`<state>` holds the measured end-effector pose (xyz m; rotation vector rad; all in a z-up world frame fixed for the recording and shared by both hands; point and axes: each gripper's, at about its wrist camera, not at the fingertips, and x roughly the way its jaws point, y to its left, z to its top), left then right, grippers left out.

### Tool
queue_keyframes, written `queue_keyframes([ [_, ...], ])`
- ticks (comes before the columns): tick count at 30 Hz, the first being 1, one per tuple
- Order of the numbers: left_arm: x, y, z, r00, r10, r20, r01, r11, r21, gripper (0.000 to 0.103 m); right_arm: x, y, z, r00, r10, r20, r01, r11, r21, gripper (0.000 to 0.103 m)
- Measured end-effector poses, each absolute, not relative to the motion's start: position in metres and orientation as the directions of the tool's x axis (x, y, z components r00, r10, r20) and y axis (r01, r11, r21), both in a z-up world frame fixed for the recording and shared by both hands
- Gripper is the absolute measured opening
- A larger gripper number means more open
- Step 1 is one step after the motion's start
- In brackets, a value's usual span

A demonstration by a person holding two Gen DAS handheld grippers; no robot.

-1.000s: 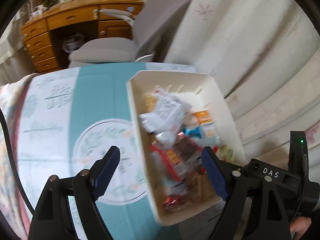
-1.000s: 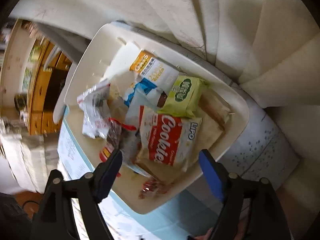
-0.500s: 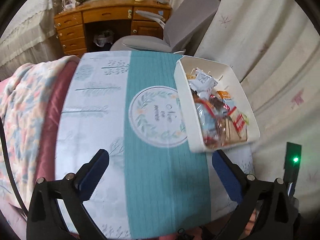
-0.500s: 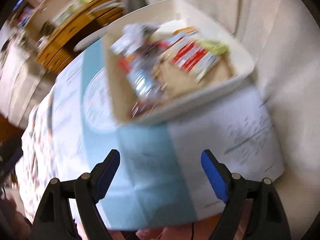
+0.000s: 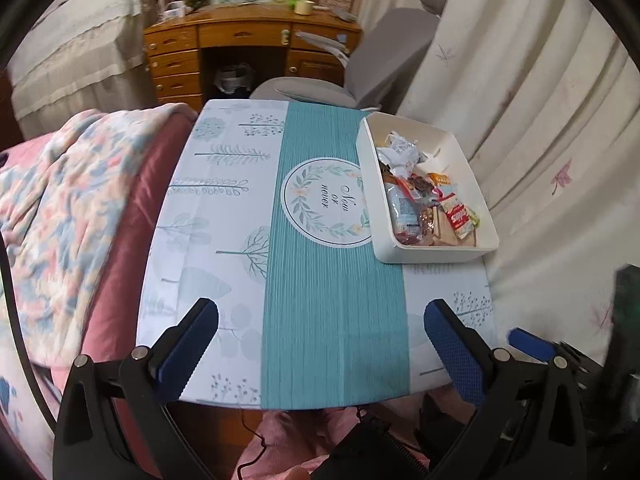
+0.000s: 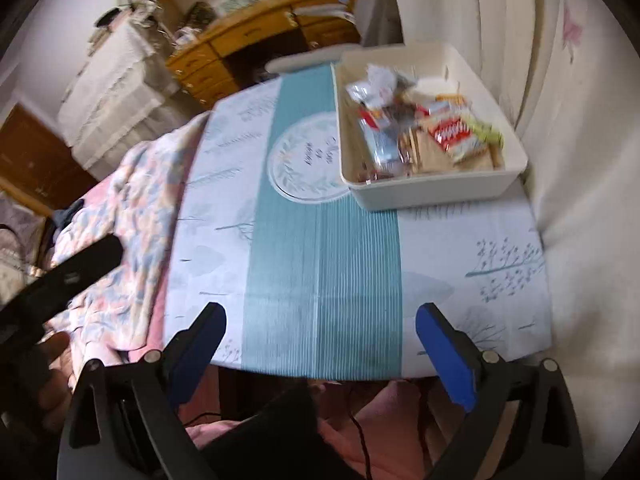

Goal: Organize snacks

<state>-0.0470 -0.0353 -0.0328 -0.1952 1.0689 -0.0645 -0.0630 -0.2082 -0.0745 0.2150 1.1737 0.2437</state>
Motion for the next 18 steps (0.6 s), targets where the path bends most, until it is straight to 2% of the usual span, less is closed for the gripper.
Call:
queue_keyframes([
  [6,-0.056,-0.075,-0.01,0.524,-0.122,-0.843,-0.026,0.987,-0.159,0.102,-0.075,-0.239,-0.044,0.382,0.29,-0.878,-0.071,0.956,0.285,0.097],
  [12,-0.053,-0.089,-0.006,0.528,-0.074,-0.846,-0.044,0.993,-0.114,0.102,-0.072,-0.255,-0.04,0.417,0.258,-0.871,-0.017,0.961,0.277,0.097],
  [18,-0.049,-0.083,-0.003,0.567,-0.02,-0.824,-0.118,0.988,-0.105,0.102,-0.065,-0.244,-0.037,0.434,0.275,-0.858,-0.083,0.96,0.266,0.097],
])
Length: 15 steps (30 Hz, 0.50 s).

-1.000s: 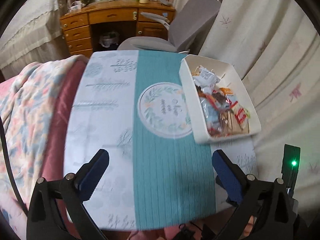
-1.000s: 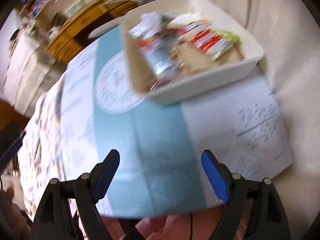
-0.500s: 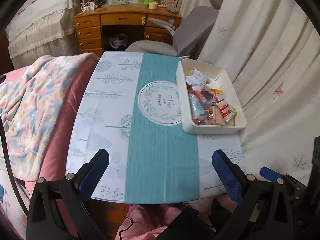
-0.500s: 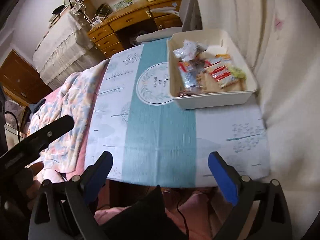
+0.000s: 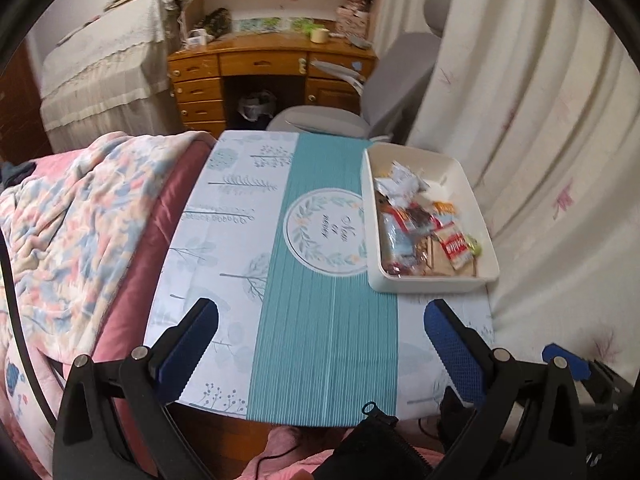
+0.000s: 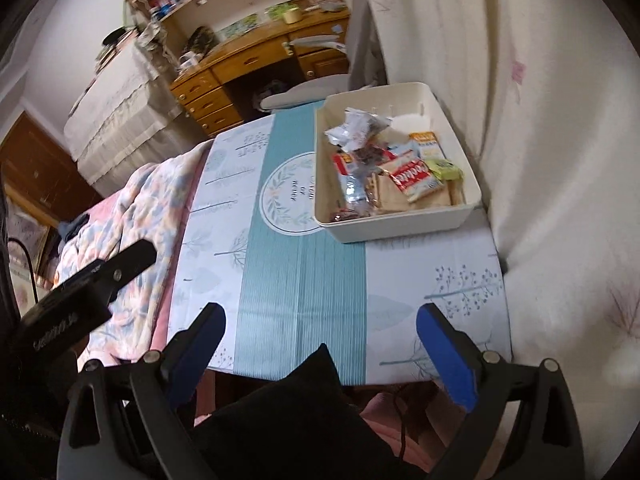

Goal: Organize snacks

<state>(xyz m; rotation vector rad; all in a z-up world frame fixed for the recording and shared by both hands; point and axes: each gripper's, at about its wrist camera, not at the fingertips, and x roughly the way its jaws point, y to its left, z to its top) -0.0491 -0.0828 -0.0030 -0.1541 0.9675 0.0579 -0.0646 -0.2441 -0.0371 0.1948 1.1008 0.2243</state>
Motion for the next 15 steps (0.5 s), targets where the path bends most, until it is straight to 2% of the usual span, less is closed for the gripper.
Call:
queue_keyframes([
  [9,-0.044,-0.08,0.001,0.615,0.024,-0.789,-0.137,0.987,-0.077,0.102,-0.056,-0.238,-0.024,0.515,0.275,-0.812,-0.138,0.961,0.238,0.098],
  [11,-0.042,-0.078,0.002,0.621,0.032,-0.783,-0.146,0.986,-0.076,0.102,-0.053,-0.237,-0.023,0.524,0.272,-0.807,-0.141,0.962,0.233,0.103],
  [15,-0.04,-0.075,0.002,0.627,0.044,-0.777,-0.159,0.985,-0.073,0.102,-0.048,-0.236,-0.019,0.548,0.261,-0.795,-0.143,0.965,0.219,0.103],
])
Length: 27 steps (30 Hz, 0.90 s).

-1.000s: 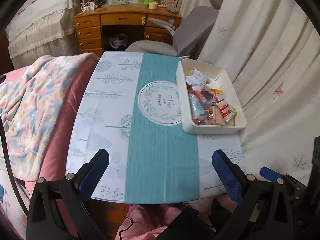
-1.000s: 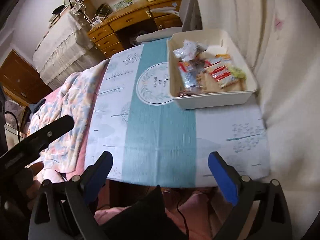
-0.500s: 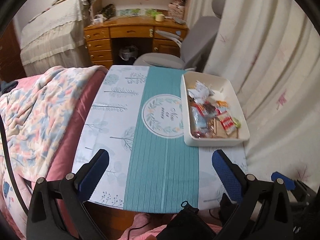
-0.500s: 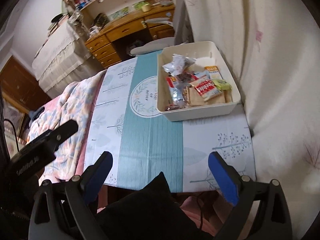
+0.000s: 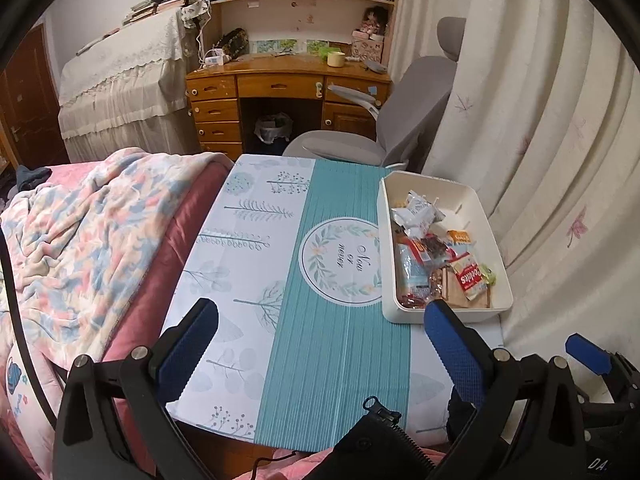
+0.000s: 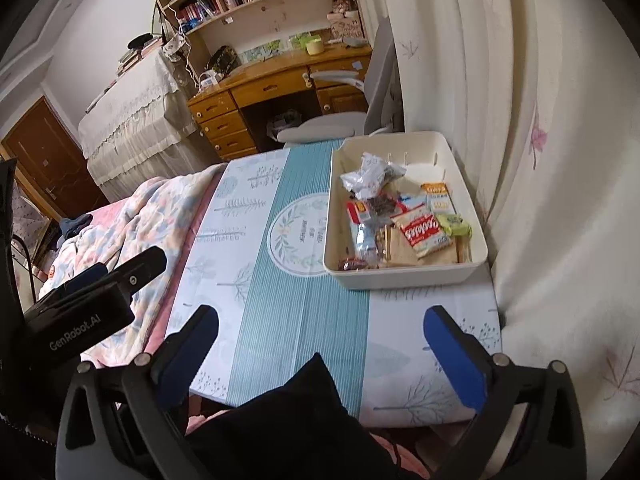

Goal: Organize snacks

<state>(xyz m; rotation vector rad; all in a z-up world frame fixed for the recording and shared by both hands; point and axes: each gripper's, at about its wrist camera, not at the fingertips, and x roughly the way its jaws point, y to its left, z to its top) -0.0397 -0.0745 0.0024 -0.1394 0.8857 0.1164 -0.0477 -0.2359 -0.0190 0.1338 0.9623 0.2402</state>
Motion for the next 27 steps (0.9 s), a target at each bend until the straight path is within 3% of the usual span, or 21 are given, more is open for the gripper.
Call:
queue_keyframes([
  [27,-0.0344,-0.0776,-0.0049,0.618,0.024,-0.786,-0.135,0.988,-0.075,0.102,-0.0432,-0.2372,-0.0276,0.5,0.25,-0.829,-0.124,0.968,0.217,0.103],
])
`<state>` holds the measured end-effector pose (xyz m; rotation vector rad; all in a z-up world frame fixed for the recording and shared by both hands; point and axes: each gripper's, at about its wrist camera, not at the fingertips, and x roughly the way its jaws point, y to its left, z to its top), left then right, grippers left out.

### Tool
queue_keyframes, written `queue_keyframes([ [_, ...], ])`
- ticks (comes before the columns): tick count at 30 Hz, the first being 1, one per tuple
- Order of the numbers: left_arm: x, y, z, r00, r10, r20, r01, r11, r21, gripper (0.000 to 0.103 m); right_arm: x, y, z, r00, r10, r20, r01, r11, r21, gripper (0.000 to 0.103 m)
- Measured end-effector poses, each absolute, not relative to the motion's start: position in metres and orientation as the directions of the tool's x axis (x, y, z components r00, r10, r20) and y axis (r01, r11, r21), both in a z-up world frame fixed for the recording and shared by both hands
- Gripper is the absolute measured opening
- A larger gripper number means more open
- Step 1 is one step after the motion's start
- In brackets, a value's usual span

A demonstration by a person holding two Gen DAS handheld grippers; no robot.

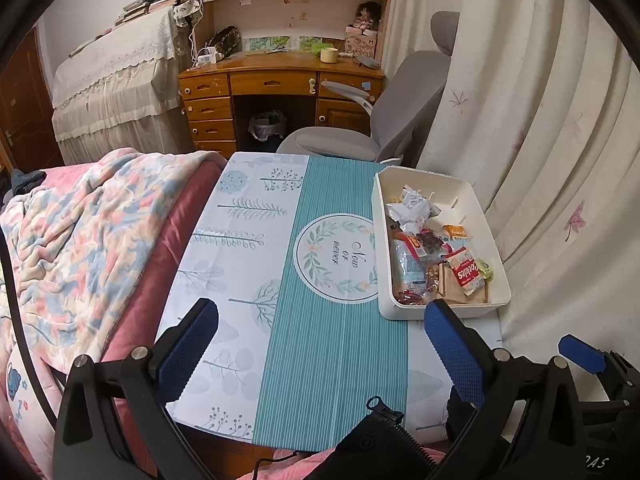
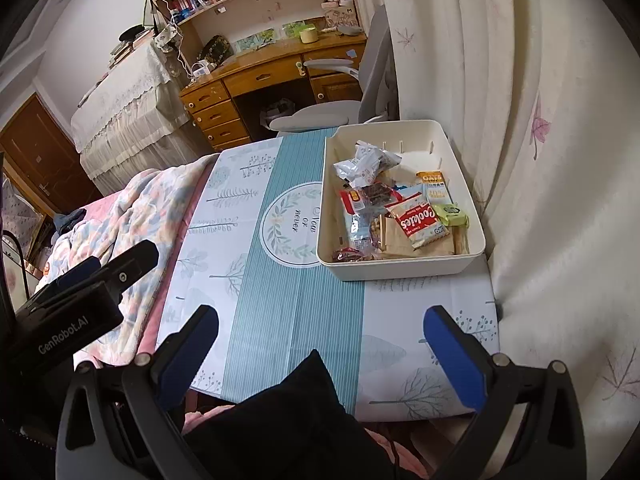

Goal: Organize snacks

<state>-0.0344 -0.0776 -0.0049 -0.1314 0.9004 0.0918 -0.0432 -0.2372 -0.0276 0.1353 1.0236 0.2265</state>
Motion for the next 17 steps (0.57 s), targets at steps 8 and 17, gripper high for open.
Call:
queue_keyframes([
  [8,-0.0393,-0.0767,-0.0058,0.609,0.021,-0.793,-0.135,0.988,-0.077,0.102,-0.0469,-0.2341,-0.0326,0.48,0.25,-0.841,-0.127,0.968,0.215,0.103],
  [17,-0.0398,-0.0753,-0.0054,0.609,0.02,-0.793,-0.133,0.988,-0.077,0.102,-0.0473,-0.2332,-0.0327,0.478,0.251,-0.842,-0.126,0.968,0.217,0.103],
])
